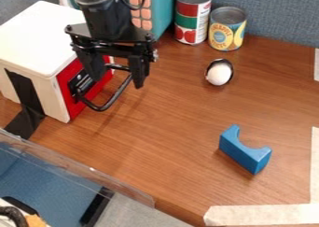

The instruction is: Open the drawer

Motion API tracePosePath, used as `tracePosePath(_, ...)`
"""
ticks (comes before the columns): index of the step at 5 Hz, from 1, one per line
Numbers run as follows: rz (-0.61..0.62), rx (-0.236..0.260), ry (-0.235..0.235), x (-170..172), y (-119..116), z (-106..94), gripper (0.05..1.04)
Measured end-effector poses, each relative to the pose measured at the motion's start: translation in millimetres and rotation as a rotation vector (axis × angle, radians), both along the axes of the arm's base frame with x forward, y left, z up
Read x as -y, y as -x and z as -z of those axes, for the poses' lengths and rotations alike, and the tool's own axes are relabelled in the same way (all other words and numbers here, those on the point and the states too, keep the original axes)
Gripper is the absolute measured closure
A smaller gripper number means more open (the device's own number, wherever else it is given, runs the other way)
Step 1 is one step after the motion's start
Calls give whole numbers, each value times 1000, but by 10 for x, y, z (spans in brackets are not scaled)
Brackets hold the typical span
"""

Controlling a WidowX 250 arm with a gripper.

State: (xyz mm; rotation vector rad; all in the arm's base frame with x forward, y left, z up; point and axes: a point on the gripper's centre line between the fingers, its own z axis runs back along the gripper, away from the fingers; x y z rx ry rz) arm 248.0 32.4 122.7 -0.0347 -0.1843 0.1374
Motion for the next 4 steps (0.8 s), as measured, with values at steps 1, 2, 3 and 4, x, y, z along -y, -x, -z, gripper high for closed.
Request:
tracePosePath(1,81,-6,-38,59,-46,61,83)
tracePosePath(2,155,-36,-74,117,-68,145,83)
tracePosePath(3,190,-79,-105,99,-71,249,83)
tracePosePath(4,210,-103,-152,87,-105,328,83)
